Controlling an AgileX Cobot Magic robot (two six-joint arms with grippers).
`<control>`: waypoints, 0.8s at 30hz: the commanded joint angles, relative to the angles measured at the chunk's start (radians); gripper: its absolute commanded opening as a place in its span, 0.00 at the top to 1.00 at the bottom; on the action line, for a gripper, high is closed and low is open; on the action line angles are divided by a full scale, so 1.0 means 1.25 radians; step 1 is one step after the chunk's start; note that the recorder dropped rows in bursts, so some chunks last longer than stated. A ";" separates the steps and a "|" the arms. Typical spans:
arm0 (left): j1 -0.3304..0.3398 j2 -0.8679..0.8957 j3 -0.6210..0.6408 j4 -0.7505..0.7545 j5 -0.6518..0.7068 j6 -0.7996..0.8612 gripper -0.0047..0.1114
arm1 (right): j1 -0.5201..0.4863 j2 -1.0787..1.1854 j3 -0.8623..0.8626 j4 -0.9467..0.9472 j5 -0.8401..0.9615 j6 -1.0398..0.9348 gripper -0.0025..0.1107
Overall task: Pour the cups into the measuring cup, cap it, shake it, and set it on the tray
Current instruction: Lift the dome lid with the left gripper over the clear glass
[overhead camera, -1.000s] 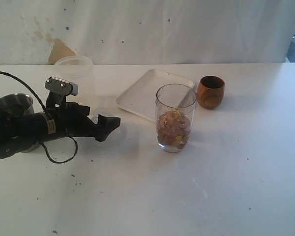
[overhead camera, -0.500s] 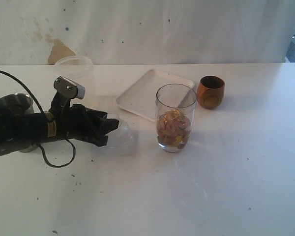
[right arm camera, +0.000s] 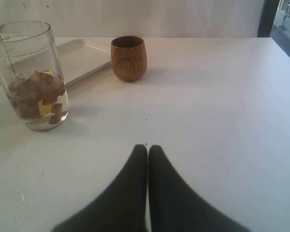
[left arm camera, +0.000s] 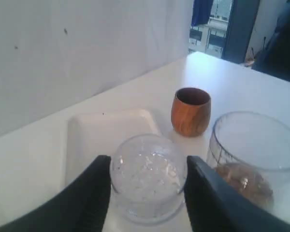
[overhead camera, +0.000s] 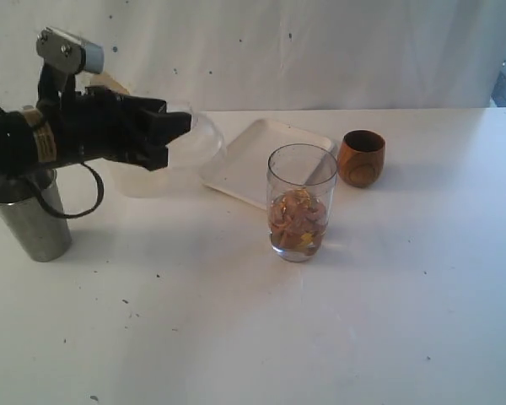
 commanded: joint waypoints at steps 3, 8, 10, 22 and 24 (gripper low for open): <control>-0.077 -0.031 -0.125 0.168 0.072 -0.226 0.96 | -0.005 -0.004 0.002 0.002 -0.008 -0.001 0.98; -0.199 0.000 -0.226 0.264 0.157 -0.350 0.96 | -0.005 -0.004 0.002 0.002 -0.008 0.012 0.98; -0.228 0.028 -0.242 0.267 0.175 -0.359 0.96 | -0.005 -0.004 0.002 0.002 -0.008 0.012 0.98; -0.279 0.086 -0.275 0.294 0.261 -0.353 0.96 | -0.005 -0.004 0.002 0.002 -0.008 0.012 0.98; -0.279 0.096 -0.275 0.294 0.252 -0.350 0.96 | -0.005 -0.004 0.002 0.002 -0.008 0.012 0.98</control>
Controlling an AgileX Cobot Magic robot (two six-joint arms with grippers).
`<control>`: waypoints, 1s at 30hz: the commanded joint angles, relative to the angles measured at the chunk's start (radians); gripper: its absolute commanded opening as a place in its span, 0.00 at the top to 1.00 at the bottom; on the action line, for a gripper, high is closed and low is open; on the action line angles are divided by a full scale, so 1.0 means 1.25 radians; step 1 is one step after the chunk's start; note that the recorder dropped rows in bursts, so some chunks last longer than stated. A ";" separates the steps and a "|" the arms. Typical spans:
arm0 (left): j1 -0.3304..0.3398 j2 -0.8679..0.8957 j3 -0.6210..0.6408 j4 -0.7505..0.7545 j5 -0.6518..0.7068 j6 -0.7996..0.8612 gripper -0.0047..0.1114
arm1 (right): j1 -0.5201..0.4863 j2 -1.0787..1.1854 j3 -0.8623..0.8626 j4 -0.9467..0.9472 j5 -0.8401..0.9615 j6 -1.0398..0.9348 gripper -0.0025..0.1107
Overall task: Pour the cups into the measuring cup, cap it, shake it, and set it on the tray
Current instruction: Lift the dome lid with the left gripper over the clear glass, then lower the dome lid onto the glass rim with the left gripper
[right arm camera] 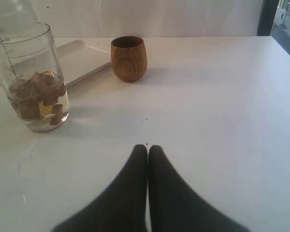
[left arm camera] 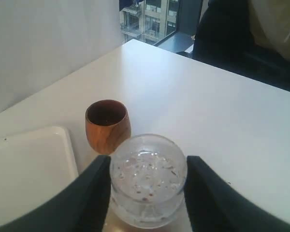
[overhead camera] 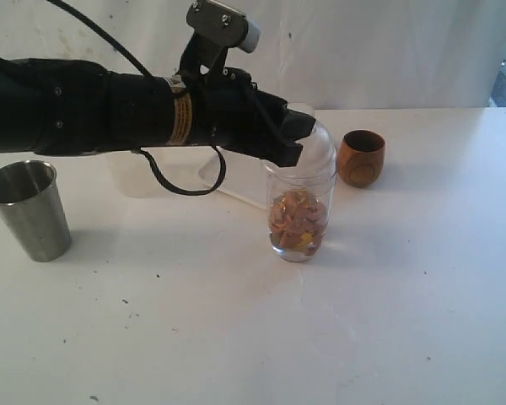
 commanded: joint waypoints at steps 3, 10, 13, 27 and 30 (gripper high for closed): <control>-0.004 0.023 -0.005 0.005 -0.007 0.034 0.96 | -0.005 -0.004 0.002 0.002 -0.008 0.004 0.98; -0.004 0.032 -0.007 0.004 -0.005 0.065 0.96 | -0.005 -0.004 0.002 0.002 -0.008 0.004 0.98; -0.004 0.032 -0.012 0.002 -0.003 0.082 0.96 | -0.005 -0.004 0.002 0.002 -0.008 0.004 0.98; -0.004 0.034 -0.067 -0.018 0.014 0.079 0.96 | -0.005 -0.004 0.002 0.000 -0.008 0.003 0.98; -0.004 0.034 -0.057 -0.012 0.037 0.049 0.96 | -0.005 -0.004 0.002 0.000 -0.008 0.003 0.98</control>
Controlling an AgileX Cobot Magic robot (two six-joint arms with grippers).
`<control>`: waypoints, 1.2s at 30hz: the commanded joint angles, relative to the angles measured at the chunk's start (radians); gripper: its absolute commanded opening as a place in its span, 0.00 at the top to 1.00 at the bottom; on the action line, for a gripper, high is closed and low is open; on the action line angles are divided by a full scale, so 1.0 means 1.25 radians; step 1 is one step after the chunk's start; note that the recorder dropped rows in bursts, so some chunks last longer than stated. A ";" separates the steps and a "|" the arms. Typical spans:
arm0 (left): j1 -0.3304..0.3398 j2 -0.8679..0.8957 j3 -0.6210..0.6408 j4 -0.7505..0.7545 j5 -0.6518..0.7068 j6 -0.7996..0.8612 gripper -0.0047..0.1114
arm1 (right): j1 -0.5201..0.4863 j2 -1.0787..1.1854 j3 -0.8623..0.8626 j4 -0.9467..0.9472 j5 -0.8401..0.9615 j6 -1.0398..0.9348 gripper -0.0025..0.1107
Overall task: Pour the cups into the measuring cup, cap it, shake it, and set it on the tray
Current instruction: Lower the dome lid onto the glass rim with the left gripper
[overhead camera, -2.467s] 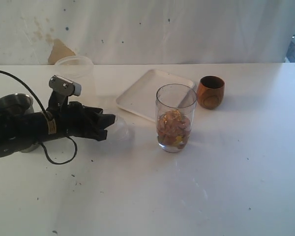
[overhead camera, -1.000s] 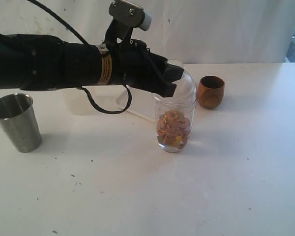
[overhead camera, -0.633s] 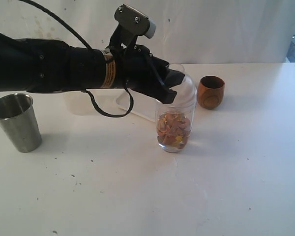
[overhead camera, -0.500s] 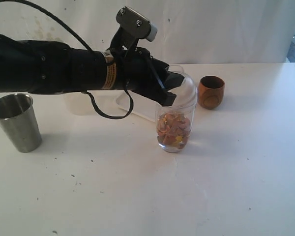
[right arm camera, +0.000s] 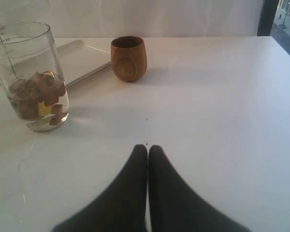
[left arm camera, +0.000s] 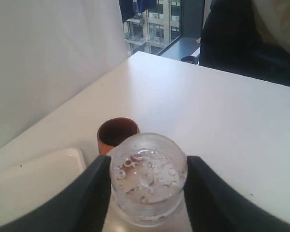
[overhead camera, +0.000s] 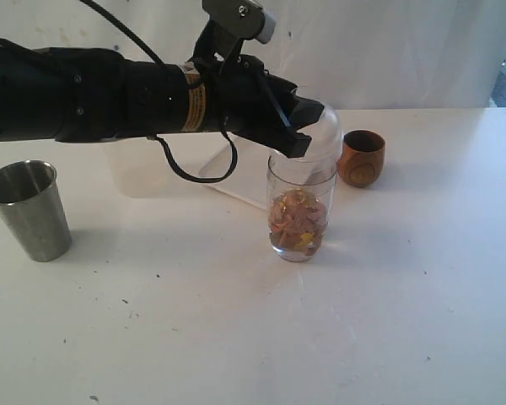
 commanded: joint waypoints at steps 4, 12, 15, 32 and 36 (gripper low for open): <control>-0.004 -0.002 0.025 0.011 0.026 -0.050 0.96 | -0.005 -0.004 0.002 0.000 -0.008 0.003 0.98; -0.004 -0.002 0.025 0.011 -0.020 -0.057 0.96 | -0.005 -0.004 0.002 0.002 -0.008 0.003 0.98; -0.004 -0.002 0.025 0.011 -0.023 -0.067 0.96 | -0.005 -0.004 0.002 0.002 -0.008 0.003 0.98; -0.004 0.027 0.025 0.017 -0.017 -0.040 0.96 | -0.005 -0.004 0.002 0.000 -0.008 0.003 0.98; -0.004 0.027 0.025 0.017 -0.010 -0.040 0.89 | -0.005 -0.004 0.002 0.000 -0.008 0.003 0.98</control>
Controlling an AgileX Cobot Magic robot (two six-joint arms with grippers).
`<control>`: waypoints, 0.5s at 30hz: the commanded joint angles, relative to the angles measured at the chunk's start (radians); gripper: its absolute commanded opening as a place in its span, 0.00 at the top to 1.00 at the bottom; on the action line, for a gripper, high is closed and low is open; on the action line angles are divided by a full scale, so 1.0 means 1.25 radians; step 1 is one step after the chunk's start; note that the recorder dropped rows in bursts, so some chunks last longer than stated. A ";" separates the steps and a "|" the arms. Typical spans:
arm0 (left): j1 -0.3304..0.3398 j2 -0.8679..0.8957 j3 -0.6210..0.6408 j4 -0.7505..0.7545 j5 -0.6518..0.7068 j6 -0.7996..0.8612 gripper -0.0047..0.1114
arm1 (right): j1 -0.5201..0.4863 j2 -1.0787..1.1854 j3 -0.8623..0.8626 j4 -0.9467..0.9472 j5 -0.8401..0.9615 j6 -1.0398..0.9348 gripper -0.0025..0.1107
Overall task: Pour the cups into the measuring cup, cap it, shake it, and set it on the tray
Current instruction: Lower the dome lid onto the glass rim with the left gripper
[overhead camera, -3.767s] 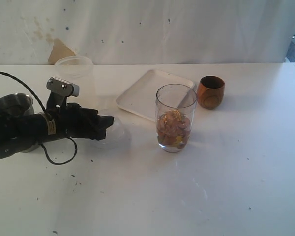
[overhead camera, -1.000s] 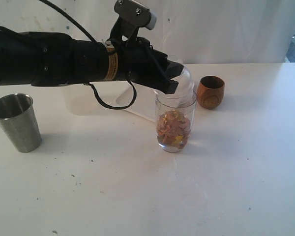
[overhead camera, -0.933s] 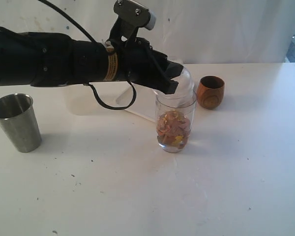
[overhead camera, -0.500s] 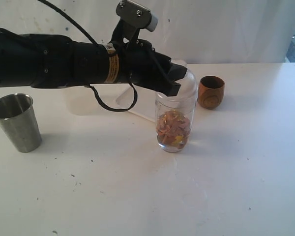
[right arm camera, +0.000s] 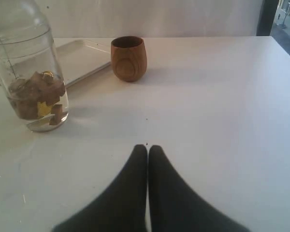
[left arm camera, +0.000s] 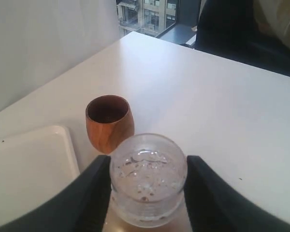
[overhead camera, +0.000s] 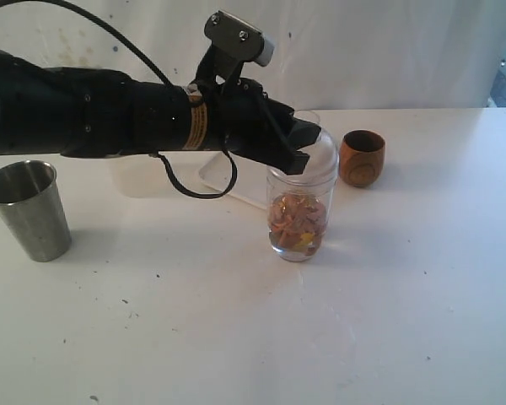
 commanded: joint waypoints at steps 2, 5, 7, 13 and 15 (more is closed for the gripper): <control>-0.004 0.004 0.003 0.003 0.004 0.019 0.76 | -0.005 -0.004 0.002 0.000 -0.008 0.003 0.98; -0.004 0.004 0.003 0.003 0.004 0.034 0.55 | -0.005 -0.004 0.002 0.000 -0.008 0.003 0.98; -0.004 0.004 -0.001 0.003 0.004 0.049 0.44 | -0.005 -0.004 0.002 0.001 -0.008 0.003 0.98; -0.004 0.004 -0.030 -0.002 0.000 0.049 0.37 | -0.005 -0.004 0.002 0.001 -0.008 0.003 0.98; -0.004 0.003 -0.039 -0.010 -0.004 0.049 0.37 | -0.005 -0.004 0.002 0.001 -0.008 0.003 0.98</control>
